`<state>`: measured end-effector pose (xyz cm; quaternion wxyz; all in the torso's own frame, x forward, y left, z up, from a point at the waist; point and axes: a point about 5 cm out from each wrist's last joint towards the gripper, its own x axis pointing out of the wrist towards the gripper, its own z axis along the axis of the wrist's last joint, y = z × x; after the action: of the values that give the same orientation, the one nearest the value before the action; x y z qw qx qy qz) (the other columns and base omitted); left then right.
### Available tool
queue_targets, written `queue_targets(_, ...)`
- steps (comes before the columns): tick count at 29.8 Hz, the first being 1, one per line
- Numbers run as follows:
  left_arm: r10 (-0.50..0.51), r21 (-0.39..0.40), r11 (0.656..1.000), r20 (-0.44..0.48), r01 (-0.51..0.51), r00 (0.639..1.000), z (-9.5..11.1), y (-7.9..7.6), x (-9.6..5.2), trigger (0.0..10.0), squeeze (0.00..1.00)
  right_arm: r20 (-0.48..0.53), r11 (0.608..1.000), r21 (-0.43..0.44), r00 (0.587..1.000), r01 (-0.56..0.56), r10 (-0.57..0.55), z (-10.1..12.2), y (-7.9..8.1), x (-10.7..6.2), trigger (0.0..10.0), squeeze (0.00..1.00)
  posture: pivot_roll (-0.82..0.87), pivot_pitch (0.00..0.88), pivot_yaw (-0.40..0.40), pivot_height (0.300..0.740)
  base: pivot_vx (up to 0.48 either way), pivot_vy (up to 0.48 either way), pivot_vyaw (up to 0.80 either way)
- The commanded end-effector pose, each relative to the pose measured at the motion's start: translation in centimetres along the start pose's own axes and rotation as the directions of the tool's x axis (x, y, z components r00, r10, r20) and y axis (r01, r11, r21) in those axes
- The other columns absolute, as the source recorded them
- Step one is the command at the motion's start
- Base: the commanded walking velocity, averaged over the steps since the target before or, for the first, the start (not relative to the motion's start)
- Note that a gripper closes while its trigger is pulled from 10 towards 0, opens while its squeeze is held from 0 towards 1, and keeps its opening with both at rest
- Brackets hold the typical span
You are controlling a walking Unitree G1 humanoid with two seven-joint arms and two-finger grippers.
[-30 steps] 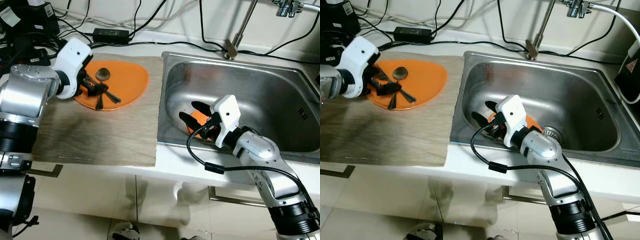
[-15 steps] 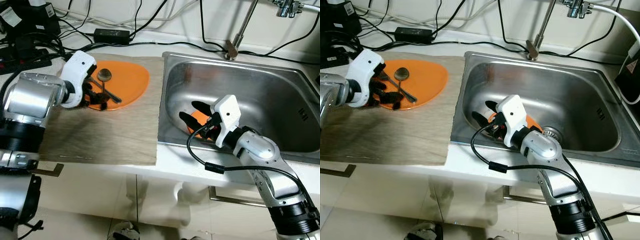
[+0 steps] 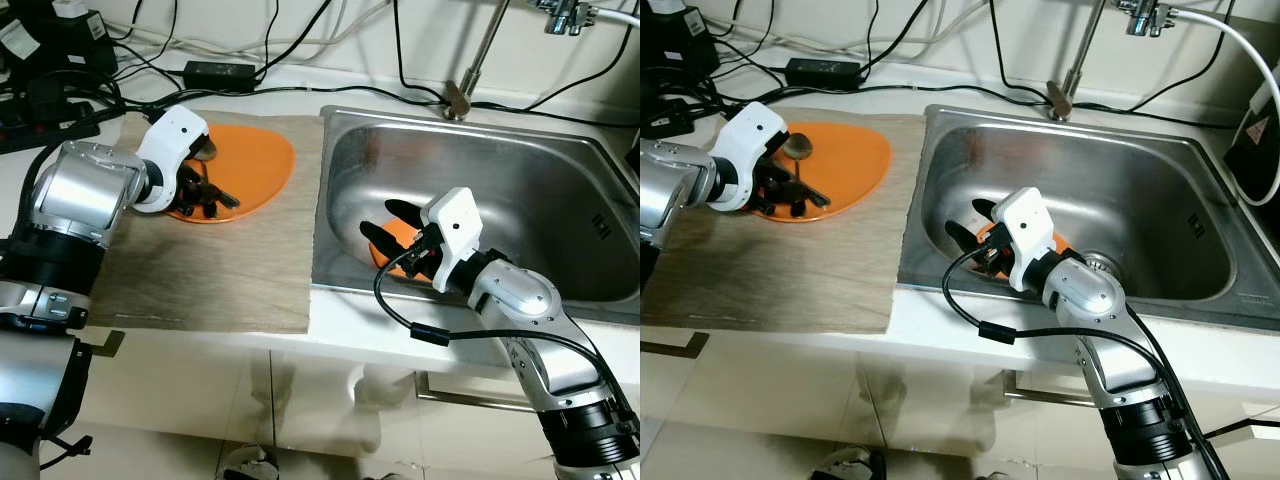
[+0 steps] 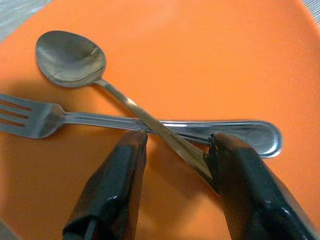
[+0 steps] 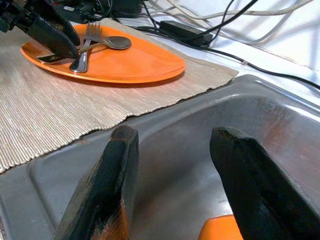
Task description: Kitchen organization
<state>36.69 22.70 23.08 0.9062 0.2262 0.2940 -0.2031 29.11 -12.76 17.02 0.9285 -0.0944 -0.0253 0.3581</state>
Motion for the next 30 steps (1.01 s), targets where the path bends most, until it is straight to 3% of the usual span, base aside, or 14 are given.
queue_targets(1,0.019,0.0,1.0,-0.094,-0.019,0.995,-1.7,0.1,0.6,0.0,0.0,0.002,1.0,-0.019,1.0,0.005,-0.005,0.2,-0.5,0.0,10.0,0.0,0.09,0.035,-0.043,0.74,0.0,0.0,0.0)
queue_targets(9,0.013,-0.004,1.0,-0.079,-0.014,0.997,-1.6,0.5,0.6,0.0,0.0,0.005,1.0,-0.022,1.0,0.003,-0.003,0.2,-0.6,0.1,10.0,0.0,0.09,0.038,-0.045,0.74,0.0,0.0,0.0)
queue_targets(21,0.045,-0.086,0.995,0.003,-0.044,0.999,-1.0,1.3,-0.2,0.0,0.0,0.005,1.0,-0.022,1.0,0.008,-0.008,0.1,-0.6,0.1,10.0,0.0,0.09,0.036,-0.044,0.74,0.0,0.0,0.0)
queue_targets(30,0.024,-0.259,0.965,0.219,0.035,0.975,1.0,1.6,-1.8,0.0,0.0,0.007,1.0,-0.024,1.0,0.009,-0.009,0.0,-0.7,0.0,10.0,0.0,0.1,0.024,-0.055,0.74,0.0,0.0,0.0)
